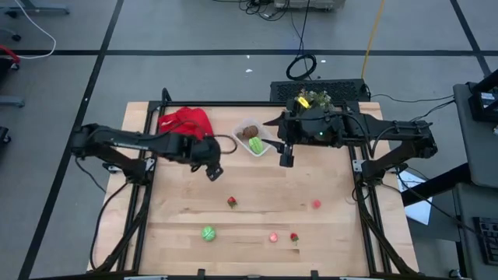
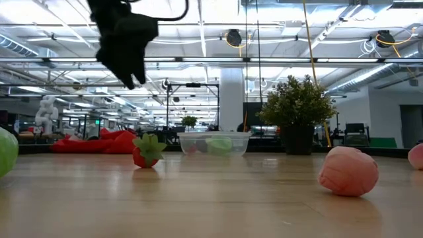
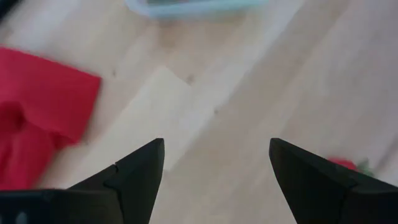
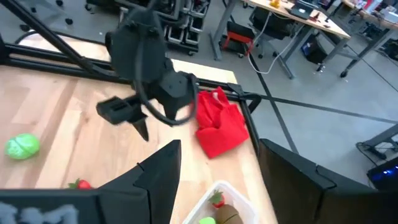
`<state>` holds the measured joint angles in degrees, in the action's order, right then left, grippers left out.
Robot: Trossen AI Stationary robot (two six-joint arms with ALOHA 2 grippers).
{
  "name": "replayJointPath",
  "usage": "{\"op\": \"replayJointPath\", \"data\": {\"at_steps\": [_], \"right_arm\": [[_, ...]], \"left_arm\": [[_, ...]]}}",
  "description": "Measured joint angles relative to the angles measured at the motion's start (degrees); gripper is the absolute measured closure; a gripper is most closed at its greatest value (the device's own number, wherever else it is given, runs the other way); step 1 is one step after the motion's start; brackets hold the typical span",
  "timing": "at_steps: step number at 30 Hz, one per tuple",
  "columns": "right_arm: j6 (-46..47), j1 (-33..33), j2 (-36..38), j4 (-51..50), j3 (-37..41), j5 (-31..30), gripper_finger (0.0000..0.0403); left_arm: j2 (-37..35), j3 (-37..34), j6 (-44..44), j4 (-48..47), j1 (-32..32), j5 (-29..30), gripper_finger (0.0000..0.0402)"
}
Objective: Pick and placing Produce into tupperware
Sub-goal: Put the green cabbage into the transparent bin
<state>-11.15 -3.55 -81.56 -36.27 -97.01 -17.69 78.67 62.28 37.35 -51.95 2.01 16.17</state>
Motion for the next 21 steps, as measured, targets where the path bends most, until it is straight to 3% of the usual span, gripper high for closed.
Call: {"op": "replayJointPath", "data": {"at_steps": [10, 21], "right_arm": [[7.30, -0.85, 0.00, -4.11, 0.00, 0.00, 0.0197], [7.42, -0.85, 0.00, -4.26, 0.00, 0.00, 0.0197]], "left_arm": [[-1.16, -1.70, 7.95, -2.66, 11.20, 3.27, 0.0108], [-1.11, -1.70, 20.61, -4.96, 22.69, 4.50, 0.0108]]}}
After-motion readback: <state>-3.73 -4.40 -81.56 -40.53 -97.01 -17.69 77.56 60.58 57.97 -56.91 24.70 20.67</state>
